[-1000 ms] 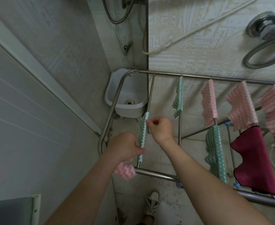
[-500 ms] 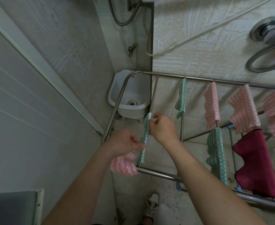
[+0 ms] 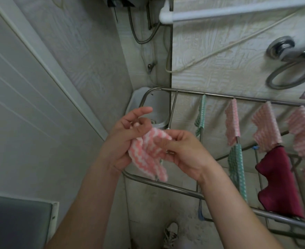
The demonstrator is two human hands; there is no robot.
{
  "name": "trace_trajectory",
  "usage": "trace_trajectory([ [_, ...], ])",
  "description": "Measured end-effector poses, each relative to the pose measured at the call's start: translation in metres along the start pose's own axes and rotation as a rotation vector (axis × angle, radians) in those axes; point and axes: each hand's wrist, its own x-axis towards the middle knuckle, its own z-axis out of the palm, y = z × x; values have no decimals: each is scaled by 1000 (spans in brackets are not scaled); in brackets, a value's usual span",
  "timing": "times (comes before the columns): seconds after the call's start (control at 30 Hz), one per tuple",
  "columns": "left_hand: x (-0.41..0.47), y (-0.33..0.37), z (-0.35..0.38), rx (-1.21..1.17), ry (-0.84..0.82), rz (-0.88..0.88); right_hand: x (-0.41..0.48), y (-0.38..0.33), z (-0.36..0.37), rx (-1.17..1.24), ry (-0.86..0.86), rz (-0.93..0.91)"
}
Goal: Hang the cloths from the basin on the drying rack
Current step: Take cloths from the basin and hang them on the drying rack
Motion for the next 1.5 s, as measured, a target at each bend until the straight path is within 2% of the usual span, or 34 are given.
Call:
trace_trajectory([
  [0.2, -11, 4, 10, 232, -99, -6, -27, -26, -7, 183, 75, -105],
  [0.33, -12, 2, 14, 661, -130, -70, -44, -36, -11, 34, 195, -196],
  [0.4, -11, -2, 15, 779, -54, -40, -52, -40, -15, -99, 283, -244],
  [0.47, -8, -7, 17, 704, 16, 9, -62, -46, -22, -283, 345, -304],
  [0.53, -7, -12, 17, 406, 16, -6, -75, -53, -27, -420, 352, -328],
  [0.6, -8, -13, 23, 174, -36, -36, -90, -60, -32, -433, 307, -314],
  [0.63, -9, -13, 26, 156, -52, -37, -96, -63, -35, -382, 279, -298],
  [0.73, 0, -20, 39, 307, 34, -47, -99, -59, -54, -163, 276, -193],
  [0.83, 19, -50, 40, 541, 165, -77, -72, -21, -85, -105, 428, 14],
  [0.9, 28, -82, 38, 442, 204, -235, -54, 13, -104, -104, 542, 138],
  [0.97, 31, -112, 31, 332, 169, -345, -41, 38, -115, -136, 628, 189],
  [1.03, 34, -131, 25, 392, 137, -342, -33, 49, -121, -191, 682, 199],
  [1.13, 41, -142, 22, 577, 191, -276, -24, 49, -125, -309, 740, 188],
  [1.23, 49, -144, 26, 639, 187, -291, -14, 46, -130, -578, 818, 109],
  [1.33, 58, -144, 26, 730, 98, -313, -3, 45, -135, -742, 886, 24],
  [1.5, 72, -146, 28, 1076, -85, -318, 8, 41, -133, -758, 924, 18],
])
